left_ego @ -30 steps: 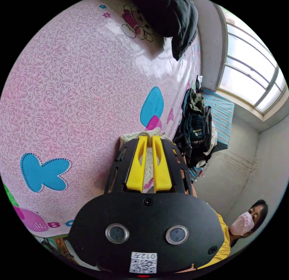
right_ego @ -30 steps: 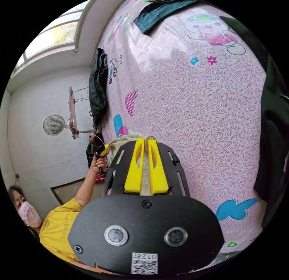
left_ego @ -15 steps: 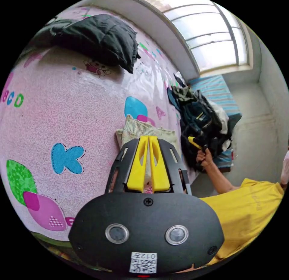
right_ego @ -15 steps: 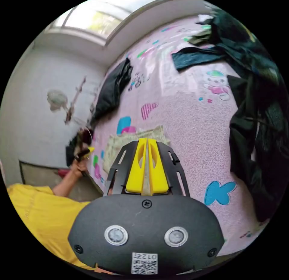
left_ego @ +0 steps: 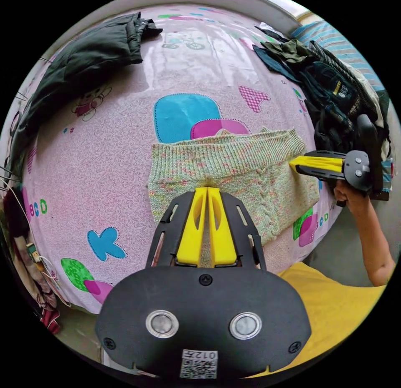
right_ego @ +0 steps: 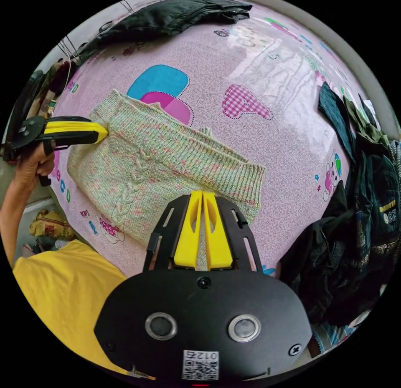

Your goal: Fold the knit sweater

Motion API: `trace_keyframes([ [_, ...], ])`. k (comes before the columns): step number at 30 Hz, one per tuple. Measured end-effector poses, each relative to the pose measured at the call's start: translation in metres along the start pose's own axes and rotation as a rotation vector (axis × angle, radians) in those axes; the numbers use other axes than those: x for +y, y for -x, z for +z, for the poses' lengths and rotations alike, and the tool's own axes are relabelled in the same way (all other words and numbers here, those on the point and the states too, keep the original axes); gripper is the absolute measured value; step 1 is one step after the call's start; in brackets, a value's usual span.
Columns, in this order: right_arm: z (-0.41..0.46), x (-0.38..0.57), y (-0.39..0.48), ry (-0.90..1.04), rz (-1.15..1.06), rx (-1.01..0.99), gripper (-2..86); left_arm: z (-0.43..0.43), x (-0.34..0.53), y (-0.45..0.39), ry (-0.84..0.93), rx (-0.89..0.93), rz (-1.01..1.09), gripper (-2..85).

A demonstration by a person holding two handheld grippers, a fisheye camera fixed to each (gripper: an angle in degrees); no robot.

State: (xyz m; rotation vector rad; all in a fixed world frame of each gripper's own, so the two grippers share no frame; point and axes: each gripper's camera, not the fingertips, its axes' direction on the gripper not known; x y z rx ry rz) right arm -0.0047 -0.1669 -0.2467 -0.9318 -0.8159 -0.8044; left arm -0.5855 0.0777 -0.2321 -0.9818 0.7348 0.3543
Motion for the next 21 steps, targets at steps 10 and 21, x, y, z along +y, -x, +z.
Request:
trace_keyframes([
  [10,-0.01,0.018,-0.11,-0.254,0.246,-0.24,7.4,-0.021,-0.004,0.074,-0.098,0.147,-0.123,8.0],
  [21,0.024,0.015,-0.139,-0.276,0.321,-0.42,2.7,-0.002,-0.042,0.068,-0.024,0.217,-0.022,2.6],
])
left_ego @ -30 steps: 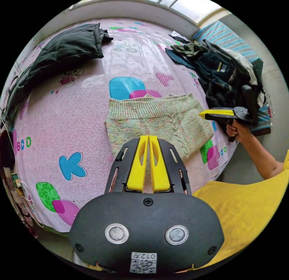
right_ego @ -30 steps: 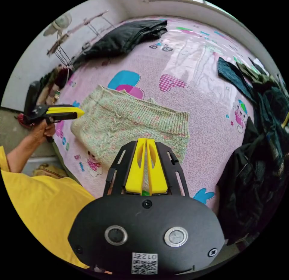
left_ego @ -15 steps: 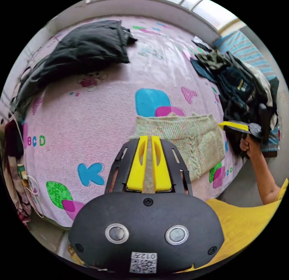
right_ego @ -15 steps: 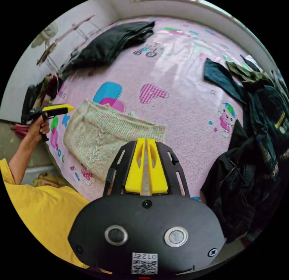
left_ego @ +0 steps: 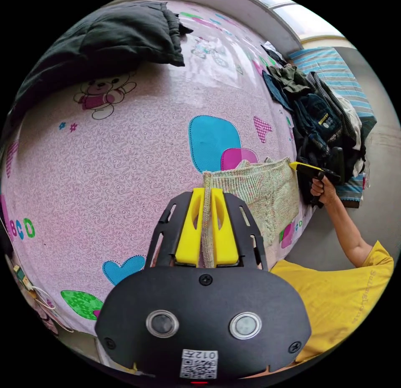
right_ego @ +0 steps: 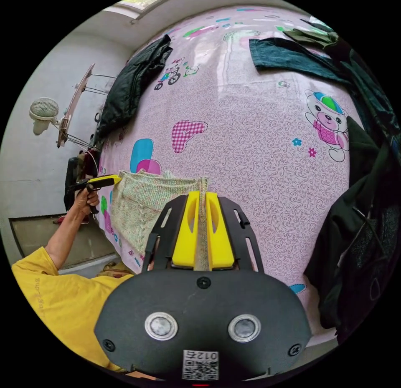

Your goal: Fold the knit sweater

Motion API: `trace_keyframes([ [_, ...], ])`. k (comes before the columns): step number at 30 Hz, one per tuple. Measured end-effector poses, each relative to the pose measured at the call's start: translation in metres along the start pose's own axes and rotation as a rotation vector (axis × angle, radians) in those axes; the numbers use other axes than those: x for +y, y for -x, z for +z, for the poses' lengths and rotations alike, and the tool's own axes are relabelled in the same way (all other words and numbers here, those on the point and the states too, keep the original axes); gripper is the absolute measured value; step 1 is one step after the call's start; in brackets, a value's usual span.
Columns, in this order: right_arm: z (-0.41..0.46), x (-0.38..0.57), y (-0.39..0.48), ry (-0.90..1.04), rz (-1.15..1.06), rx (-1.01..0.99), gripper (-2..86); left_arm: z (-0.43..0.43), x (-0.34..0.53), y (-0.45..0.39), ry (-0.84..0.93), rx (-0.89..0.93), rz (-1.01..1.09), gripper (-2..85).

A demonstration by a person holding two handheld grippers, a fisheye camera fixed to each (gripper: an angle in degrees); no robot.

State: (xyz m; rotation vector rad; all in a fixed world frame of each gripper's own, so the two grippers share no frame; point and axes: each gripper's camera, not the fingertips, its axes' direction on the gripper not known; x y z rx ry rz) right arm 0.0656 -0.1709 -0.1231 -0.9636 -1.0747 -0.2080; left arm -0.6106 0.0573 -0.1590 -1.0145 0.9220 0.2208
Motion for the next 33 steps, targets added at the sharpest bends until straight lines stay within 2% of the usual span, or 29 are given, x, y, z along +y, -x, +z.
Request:
trace_keyframes([
  [6,-0.018,0.001,0.001,-0.046,-0.054,-0.023,1.9,-0.034,0.001,-0.012,-0.077,0.031,0.012,0.8],
  [12,0.045,-0.012,-0.032,0.043,0.045,0.048,2.0,0.015,-0.017,0.003,-0.025,-0.044,-0.015,0.7],
  [14,0.05,-0.008,-0.032,0.013,0.047,0.057,2.2,0.028,-0.015,0.004,-0.02,-0.053,-0.011,0.8],
  [17,0.046,-0.001,-0.031,-0.008,0.044,0.091,2.8,0.022,-0.005,0.009,-0.094,-0.039,-0.052,1.0],
  [20,0.026,0.015,-0.03,-0.064,0.066,0.185,3.1,-0.013,0.022,0.01,-0.259,-0.144,-0.154,0.9],
  [22,0.012,0.031,-0.013,-0.12,-0.001,0.24,2.6,-0.039,0.049,-0.007,-0.35,-0.195,-0.128,0.7],
  [25,0.025,0.056,0.03,-0.088,-0.159,0.238,1.4,-0.027,0.07,-0.053,-0.281,-0.235,0.027,0.4],
  [28,0.075,0.075,0.07,0.042,-0.316,0.294,0.6,0.017,0.08,-0.099,-0.157,-0.208,0.157,0.3],
  [30,0.114,0.082,0.082,0.092,-0.373,0.454,0.2,0.043,0.079,-0.116,-0.098,-0.289,0.175,0.3],
  [33,0.15,0.08,0.076,0.175,-0.407,0.557,0.1,0.078,0.071,-0.11,0.006,-0.455,0.139,0.1],
])
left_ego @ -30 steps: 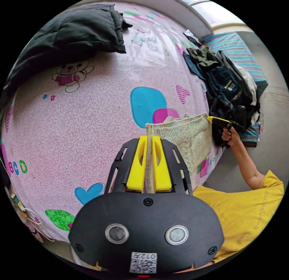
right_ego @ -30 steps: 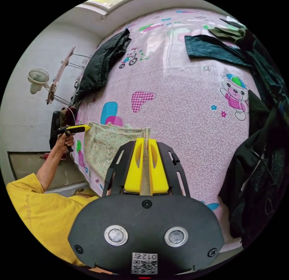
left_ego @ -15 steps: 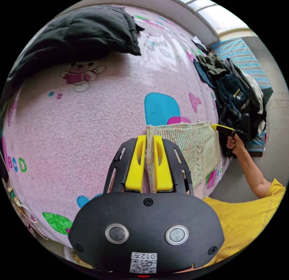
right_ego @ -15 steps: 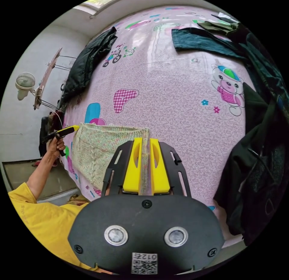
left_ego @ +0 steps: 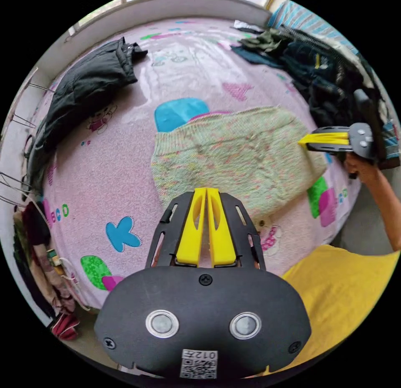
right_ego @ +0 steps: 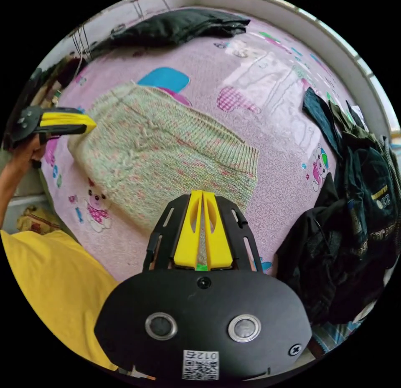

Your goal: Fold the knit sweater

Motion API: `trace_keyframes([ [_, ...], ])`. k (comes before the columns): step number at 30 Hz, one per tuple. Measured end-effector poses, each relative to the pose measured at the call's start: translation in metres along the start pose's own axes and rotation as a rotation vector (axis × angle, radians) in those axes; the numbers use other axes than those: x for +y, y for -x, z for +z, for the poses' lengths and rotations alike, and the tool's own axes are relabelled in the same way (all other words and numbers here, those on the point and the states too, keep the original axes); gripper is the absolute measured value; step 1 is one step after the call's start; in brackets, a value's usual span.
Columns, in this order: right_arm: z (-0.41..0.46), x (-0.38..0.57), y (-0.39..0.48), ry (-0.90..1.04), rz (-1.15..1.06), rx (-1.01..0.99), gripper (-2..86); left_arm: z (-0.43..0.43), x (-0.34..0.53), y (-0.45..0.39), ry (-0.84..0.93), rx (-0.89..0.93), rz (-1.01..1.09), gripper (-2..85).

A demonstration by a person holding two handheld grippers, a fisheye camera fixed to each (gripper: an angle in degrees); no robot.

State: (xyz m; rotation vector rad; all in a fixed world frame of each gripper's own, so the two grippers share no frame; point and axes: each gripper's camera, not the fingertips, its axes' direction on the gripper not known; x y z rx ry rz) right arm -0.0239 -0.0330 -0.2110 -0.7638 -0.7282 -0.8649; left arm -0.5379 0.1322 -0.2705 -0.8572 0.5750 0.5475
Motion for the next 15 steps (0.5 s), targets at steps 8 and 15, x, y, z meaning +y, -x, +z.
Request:
trace_keyframes([
  [8,0.024,-0.002,-0.002,0.027,0.091,-0.057,0.5,0.014,-0.003,0.009,-0.009,0.044,0.087,0.2],
  [15,0.019,0.015,-0.011,-0.017,0.223,-0.138,0.3,0.018,0.006,0.041,-0.037,0.226,-0.036,0.3],
])
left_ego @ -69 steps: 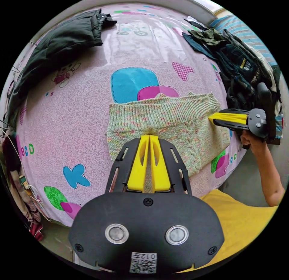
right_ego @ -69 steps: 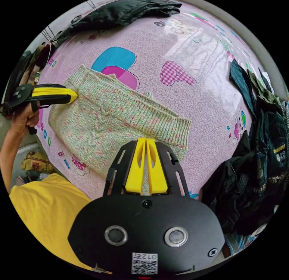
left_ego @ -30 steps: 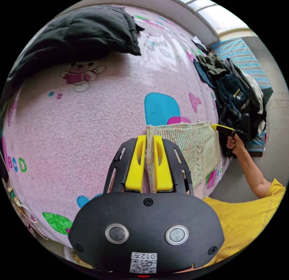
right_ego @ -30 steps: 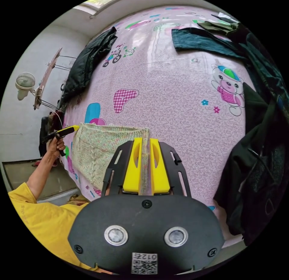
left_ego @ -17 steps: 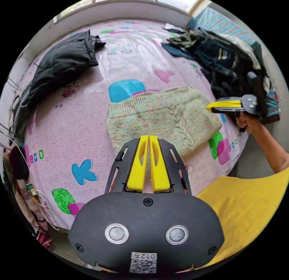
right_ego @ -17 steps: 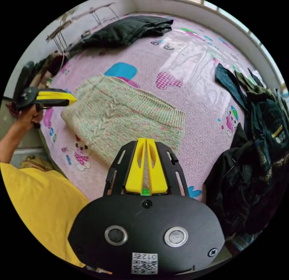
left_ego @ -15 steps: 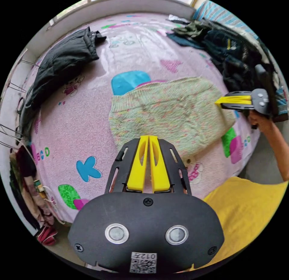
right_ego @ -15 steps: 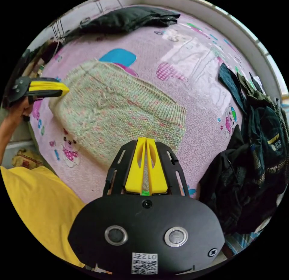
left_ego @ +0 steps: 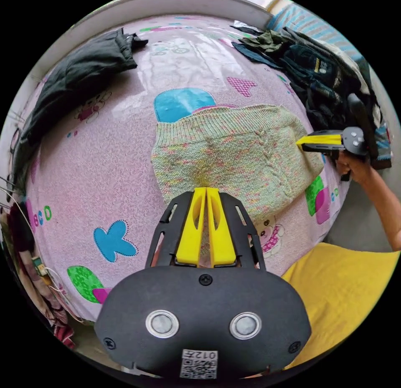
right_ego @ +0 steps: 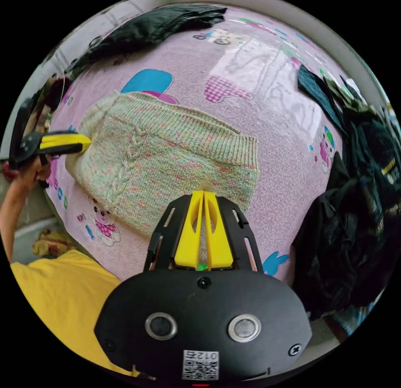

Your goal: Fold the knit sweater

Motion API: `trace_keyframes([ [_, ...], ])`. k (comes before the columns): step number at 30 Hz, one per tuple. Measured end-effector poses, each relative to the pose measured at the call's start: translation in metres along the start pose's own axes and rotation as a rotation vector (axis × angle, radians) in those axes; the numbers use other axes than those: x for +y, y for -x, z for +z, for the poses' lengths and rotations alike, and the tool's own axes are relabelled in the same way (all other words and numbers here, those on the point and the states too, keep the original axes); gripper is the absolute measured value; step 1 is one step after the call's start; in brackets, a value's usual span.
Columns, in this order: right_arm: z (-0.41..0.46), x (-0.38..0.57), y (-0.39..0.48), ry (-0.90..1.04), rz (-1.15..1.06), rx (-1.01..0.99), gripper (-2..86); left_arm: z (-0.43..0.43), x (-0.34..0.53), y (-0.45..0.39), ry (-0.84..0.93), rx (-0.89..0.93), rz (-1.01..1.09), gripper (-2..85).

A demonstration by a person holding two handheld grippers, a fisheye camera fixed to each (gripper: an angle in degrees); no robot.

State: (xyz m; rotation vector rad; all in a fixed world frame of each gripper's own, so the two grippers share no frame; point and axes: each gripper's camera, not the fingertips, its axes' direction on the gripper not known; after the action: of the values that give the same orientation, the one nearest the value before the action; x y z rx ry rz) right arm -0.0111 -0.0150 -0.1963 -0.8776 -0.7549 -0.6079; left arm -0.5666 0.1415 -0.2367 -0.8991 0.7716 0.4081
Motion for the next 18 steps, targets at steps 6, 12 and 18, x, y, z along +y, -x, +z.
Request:
trace_keyframes([
  [6,-0.019,0.04,0.065,-0.093,-0.186,-0.141,-0.1,-0.026,0.023,-0.041,-0.067,0.121,0.137,0.1],
  [12,0.025,0.031,0.099,0.047,-0.222,-0.014,-0.2,0.024,0.017,-0.06,0.085,-0.039,0.204,-0.1],
  [18,0.028,0.02,0.084,0.11,-0.127,-0.062,-0.1,0.034,0.014,-0.03,0.086,0.076,0.15,-0.1],
])
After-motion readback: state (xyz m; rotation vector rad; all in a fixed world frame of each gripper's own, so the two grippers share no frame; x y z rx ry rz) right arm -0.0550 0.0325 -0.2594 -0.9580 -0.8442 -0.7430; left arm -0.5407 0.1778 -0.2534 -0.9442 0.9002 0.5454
